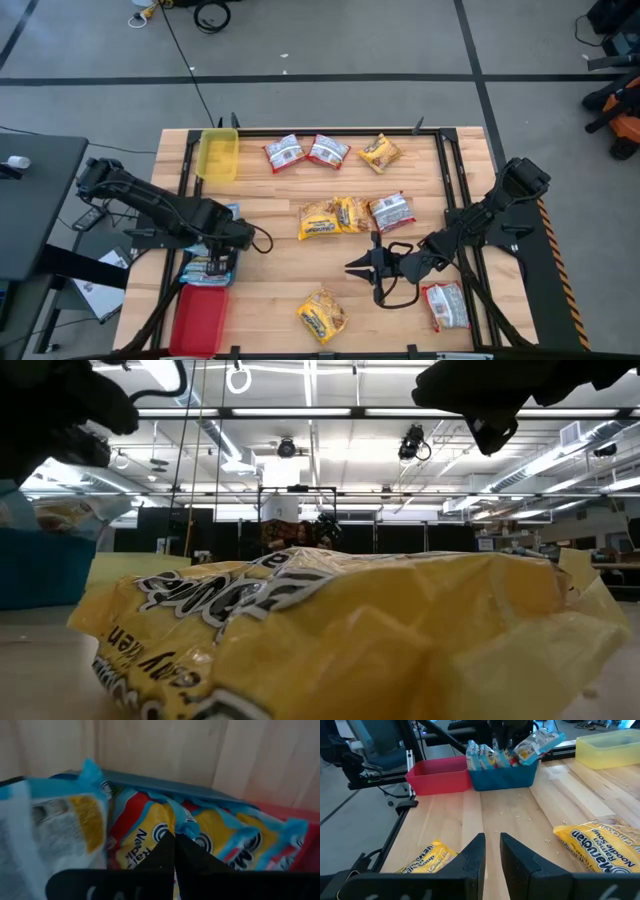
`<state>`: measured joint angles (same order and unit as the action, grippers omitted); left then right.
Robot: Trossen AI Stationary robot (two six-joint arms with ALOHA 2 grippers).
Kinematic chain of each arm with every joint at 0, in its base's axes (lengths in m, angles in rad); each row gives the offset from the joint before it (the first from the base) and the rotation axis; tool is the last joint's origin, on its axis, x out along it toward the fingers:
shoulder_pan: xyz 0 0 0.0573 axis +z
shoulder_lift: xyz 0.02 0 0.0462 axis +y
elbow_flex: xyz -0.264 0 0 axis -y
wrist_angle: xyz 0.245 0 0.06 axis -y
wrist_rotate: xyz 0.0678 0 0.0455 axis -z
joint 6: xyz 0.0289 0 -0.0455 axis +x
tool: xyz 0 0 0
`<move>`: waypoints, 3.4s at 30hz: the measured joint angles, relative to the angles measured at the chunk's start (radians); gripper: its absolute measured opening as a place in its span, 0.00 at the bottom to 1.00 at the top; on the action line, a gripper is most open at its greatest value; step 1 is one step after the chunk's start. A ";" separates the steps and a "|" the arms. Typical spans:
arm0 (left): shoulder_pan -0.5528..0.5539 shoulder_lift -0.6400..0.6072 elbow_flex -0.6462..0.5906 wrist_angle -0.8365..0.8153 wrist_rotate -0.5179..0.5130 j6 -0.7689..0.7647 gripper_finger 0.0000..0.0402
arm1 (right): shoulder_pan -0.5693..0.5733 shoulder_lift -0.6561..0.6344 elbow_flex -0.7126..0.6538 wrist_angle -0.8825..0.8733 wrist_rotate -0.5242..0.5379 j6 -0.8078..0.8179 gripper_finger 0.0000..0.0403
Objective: Sort Maruchan noodles
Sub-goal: Adjust the blue noodle packs in the blue bin
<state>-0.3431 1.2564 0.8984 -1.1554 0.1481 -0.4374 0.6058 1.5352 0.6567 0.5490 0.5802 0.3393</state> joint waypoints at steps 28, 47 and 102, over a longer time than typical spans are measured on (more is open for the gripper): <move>0.125 -0.008 0.052 -0.119 -0.188 0.083 0.02 | 0.000 0.000 0.000 -0.012 -0.008 0.009 0.16; 0.150 -0.009 -0.005 -0.047 -0.298 0.040 0.03 | 0.003 0.000 0.001 -0.040 -0.024 0.035 0.16; 0.573 -0.275 -0.082 -0.180 0.013 0.290 0.03 | 0.034 0.000 0.001 -0.111 -0.084 0.158 0.16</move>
<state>0.2299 0.9817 0.8167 -1.3352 0.1610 -0.1470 0.6400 1.5352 0.6579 0.4381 0.4964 0.4976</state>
